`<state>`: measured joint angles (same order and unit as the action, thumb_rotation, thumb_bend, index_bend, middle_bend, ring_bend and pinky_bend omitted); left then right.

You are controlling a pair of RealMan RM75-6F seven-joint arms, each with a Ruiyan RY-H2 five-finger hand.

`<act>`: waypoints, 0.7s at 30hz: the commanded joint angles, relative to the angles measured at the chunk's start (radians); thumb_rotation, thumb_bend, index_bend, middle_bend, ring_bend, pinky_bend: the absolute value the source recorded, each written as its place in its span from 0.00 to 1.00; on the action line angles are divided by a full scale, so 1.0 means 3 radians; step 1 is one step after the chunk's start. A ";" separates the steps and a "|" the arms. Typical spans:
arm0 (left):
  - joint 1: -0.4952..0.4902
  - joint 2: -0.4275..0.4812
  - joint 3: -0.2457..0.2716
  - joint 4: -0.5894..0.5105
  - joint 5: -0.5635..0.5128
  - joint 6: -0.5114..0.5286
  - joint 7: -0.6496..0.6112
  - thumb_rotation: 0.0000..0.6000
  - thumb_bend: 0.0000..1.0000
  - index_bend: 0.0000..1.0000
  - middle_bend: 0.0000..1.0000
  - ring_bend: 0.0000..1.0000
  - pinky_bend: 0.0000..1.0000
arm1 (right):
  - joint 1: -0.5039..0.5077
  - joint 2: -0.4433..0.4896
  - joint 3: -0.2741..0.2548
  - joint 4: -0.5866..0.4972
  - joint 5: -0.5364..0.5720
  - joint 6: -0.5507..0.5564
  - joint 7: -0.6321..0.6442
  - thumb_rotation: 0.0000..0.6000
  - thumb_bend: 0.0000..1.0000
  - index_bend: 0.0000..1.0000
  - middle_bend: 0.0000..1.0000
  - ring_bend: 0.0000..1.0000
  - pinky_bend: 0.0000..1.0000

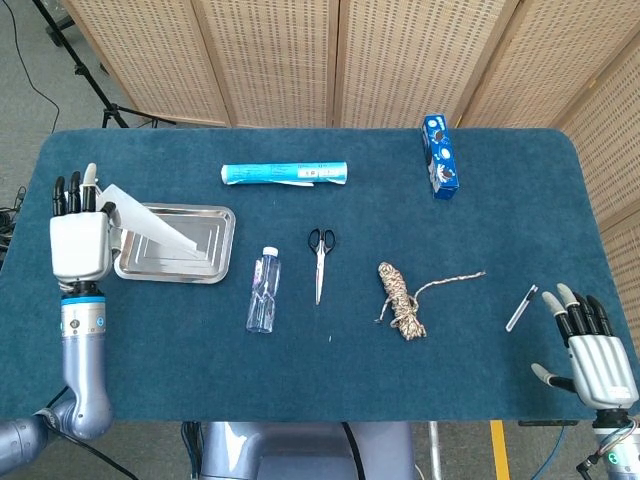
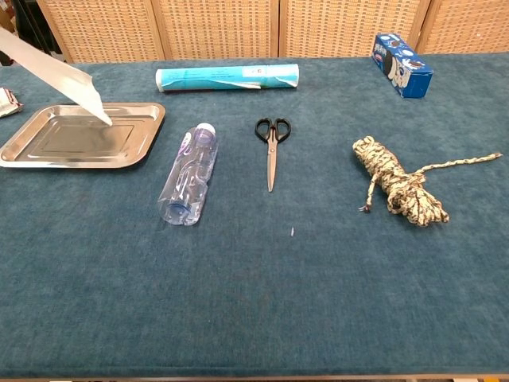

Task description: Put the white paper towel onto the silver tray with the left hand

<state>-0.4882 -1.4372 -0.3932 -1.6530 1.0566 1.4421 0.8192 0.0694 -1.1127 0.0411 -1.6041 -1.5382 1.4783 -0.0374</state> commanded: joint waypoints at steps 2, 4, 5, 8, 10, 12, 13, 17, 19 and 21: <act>0.0082 -0.0017 0.0192 0.0032 0.0006 -0.0001 -0.0080 1.00 0.46 0.69 0.00 0.00 0.00 | -0.0002 -0.0001 -0.0002 -0.0004 -0.0006 0.0008 -0.0003 1.00 0.00 0.09 0.00 0.00 0.00; 0.0138 -0.0032 0.0342 0.0076 -0.0006 -0.0054 -0.0125 1.00 0.46 0.69 0.00 0.00 0.00 | -0.0004 -0.0001 -0.0003 -0.0005 -0.0006 0.0011 -0.0002 1.00 0.00 0.09 0.00 0.00 0.00; 0.0159 -0.0044 0.0396 0.0105 -0.0004 -0.0068 -0.0146 1.00 0.46 0.69 0.00 0.00 0.00 | -0.0004 -0.0001 -0.0003 -0.0006 -0.0006 0.0011 -0.0003 1.00 0.00 0.09 0.00 0.00 0.00; 0.0200 -0.0087 0.0526 0.0222 0.0025 -0.0094 -0.0196 1.00 0.46 0.69 0.00 0.00 0.00 | -0.0005 -0.0002 -0.0002 -0.0009 -0.0006 0.0016 -0.0007 1.00 0.00 0.09 0.00 0.00 0.00; 0.0224 -0.0118 0.0586 0.0296 0.0033 -0.0107 -0.0226 1.00 0.46 0.69 0.00 0.00 0.00 | -0.0005 -0.0002 -0.0002 -0.0008 -0.0007 0.0017 -0.0007 1.00 0.00 0.09 0.00 0.00 0.00; 0.0242 -0.0153 0.0631 0.0380 0.0037 -0.0118 -0.0257 1.00 0.46 0.69 0.00 0.00 0.00 | -0.0005 -0.0002 -0.0002 -0.0008 -0.0005 0.0017 -0.0007 1.00 0.00 0.09 0.00 0.00 0.00; 0.0248 -0.0166 0.0647 0.0415 0.0034 -0.0125 -0.0264 1.00 0.46 0.69 0.00 0.00 0.00 | -0.0005 -0.0003 -0.0001 -0.0008 -0.0004 0.0017 -0.0007 1.00 0.00 0.09 0.00 0.00 0.00; 0.0260 -0.0232 0.0691 0.0591 0.0009 -0.0183 -0.0321 1.00 0.46 0.69 0.00 0.00 0.00 | -0.0004 -0.0004 -0.0004 -0.0008 -0.0008 0.0016 -0.0009 1.00 0.00 0.09 0.00 0.00 0.00; 0.0255 -0.0264 0.0694 0.0683 0.0008 -0.0194 -0.0338 1.00 0.46 0.69 0.00 0.00 0.00 | -0.0004 -0.0004 -0.0005 -0.0008 -0.0011 0.0017 -0.0012 1.00 0.00 0.09 0.00 0.00 0.00; 0.0241 -0.0299 0.0680 0.0781 0.0008 -0.0213 -0.0374 1.00 0.46 0.69 0.00 0.00 0.00 | -0.0005 -0.0005 -0.0005 -0.0008 -0.0014 0.0022 -0.0011 1.00 0.00 0.09 0.00 0.00 0.00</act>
<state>-0.4134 -1.5158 -0.1884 -1.4395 1.0601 1.3849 0.7175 0.0678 -1.1142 0.0396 -1.6065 -1.5424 1.4850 -0.0407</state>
